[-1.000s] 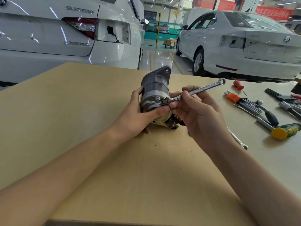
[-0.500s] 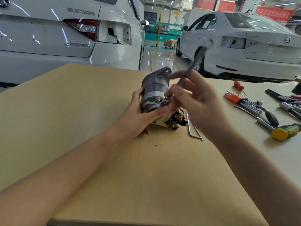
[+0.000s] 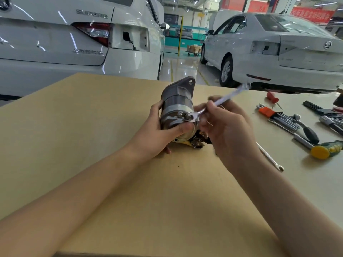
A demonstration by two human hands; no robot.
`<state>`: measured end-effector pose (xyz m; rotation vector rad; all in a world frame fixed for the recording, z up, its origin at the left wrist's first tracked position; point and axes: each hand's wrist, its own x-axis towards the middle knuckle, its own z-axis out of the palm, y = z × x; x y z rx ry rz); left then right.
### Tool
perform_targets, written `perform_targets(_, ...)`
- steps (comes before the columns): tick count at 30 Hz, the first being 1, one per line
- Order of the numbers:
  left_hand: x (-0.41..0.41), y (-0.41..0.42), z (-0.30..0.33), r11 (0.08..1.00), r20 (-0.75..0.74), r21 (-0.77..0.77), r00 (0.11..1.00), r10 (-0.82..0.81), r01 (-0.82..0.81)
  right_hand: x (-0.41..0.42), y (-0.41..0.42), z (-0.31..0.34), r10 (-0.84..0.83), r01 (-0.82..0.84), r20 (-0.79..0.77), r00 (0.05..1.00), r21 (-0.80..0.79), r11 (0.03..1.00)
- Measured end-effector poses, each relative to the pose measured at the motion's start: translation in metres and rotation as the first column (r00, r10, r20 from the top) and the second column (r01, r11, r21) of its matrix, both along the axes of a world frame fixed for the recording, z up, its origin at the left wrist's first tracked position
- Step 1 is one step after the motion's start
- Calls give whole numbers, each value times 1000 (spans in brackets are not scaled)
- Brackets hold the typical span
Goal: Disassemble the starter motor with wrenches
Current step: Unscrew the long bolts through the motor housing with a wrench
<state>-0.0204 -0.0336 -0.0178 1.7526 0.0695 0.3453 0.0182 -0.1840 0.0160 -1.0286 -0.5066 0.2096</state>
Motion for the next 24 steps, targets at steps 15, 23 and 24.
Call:
perform_targets(15,1,0,0,1000,23,-19,1000,-20,20,3,-1,-6,-36,43,-128,991,54,998)
perform_targets(23,3,2,-2,999,30,-29,999,-19,20,10,-12,-2,-14,30,157,987,-99,995)
perform_targets(24,3,2,-2,999,30,-33,999,-19,20,10,-12,-2,-22,44,182,983,-119,992)
